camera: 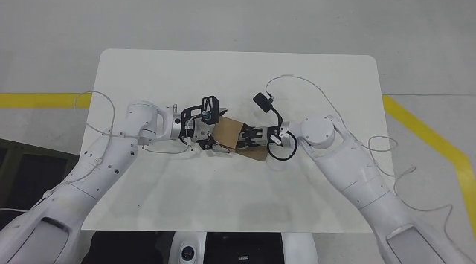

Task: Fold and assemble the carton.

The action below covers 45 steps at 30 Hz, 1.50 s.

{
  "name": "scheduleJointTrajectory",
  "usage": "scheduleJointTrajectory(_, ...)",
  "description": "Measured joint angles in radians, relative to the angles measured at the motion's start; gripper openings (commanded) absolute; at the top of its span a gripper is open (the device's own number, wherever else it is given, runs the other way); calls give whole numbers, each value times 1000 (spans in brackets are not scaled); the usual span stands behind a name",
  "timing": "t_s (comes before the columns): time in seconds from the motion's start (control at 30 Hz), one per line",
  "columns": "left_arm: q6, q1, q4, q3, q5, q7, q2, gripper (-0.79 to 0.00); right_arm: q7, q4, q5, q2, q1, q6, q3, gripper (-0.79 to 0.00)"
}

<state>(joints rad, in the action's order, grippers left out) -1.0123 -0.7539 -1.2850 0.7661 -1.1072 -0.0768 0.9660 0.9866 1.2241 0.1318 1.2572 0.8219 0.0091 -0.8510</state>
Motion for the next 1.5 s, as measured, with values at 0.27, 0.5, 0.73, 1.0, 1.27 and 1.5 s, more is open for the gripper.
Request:
scheduleJointTrajectory(0.27, 0, 3, 7, 8, 10, -5, 2, 0, 35, 85, -49, -38, 68, 40, -83, -785)
scheduleJointTrajectory(0.5, 0, 1, 5, 10, 12, -11, 3, 0, 55, 205, -113, -80, 153, 116, -190, -785)
scheduleJointTrajectory(0.73, 0, -2, 1, 16, 12, -12, 3, 0, 53, 181, -135, -83, 129, 116, -194, -785)
scheduleJointTrajectory(1.0, 0, -5, -2, 19, 10, -13, 2, 0, 41, 116, -137, -64, 62, 65, -129, -785)
scheduleJointTrajectory(1.27, 0, -7, -4, 21, 11, -14, 1, 0, 76, 117, -153, -61, 48, 99, -102, -785)
scheduleJointTrajectory(1.5, 0, -8, -3, 21, 12, -15, 1, 0, 90, 175, -160, -69, 76, 123, -109, -785)
